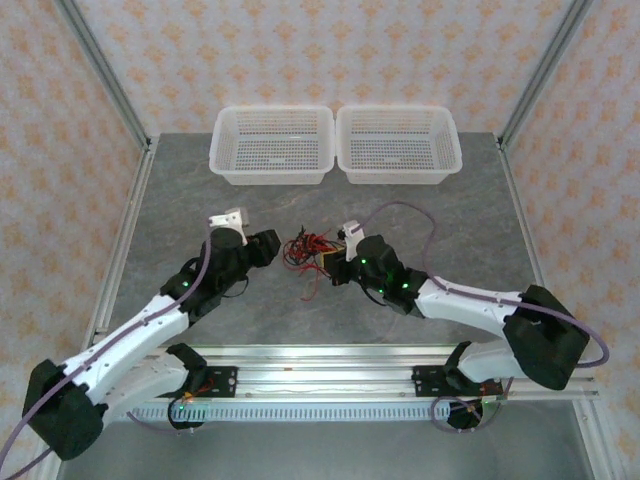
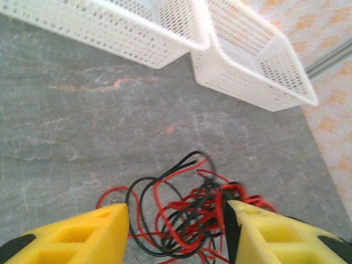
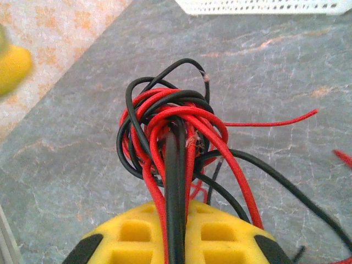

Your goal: Untangle the cables

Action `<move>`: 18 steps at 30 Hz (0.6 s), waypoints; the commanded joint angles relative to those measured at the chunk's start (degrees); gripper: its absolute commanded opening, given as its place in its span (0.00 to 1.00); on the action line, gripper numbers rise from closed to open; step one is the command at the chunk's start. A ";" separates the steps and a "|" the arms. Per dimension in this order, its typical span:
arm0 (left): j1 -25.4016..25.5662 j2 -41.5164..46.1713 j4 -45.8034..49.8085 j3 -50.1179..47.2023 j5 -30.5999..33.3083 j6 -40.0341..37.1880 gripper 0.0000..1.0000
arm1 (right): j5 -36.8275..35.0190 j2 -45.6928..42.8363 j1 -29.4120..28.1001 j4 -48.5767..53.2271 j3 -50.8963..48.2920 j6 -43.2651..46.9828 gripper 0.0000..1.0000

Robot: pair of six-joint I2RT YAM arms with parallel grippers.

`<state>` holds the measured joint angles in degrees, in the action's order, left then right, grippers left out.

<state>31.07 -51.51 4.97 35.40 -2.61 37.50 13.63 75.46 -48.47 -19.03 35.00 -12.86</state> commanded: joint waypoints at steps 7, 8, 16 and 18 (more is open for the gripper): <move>3.35 -5.67 2.01 3.65 -6.67 -3.00 0.57 | 5.92 0.42 0.22 -1.54 3.25 3.64 0.00; 4.12 -7.34 1.54 4.47 -6.47 -3.29 0.57 | 6.13 0.48 0.22 -1.54 3.31 3.67 0.00; 8.08 -16.44 -1.54 9.07 -3.83 -3.57 0.57 | 7.07 1.18 0.27 -1.88 3.58 3.37 0.00; 8.11 -17.71 -1.09 8.79 -0.98 -3.57 0.57 | 7.02 1.01 0.25 -2.11 3.52 3.17 0.00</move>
<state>39.03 -68.10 5.04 42.85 -6.96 34.98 19.79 76.66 -48.42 -18.85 36.60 -10.26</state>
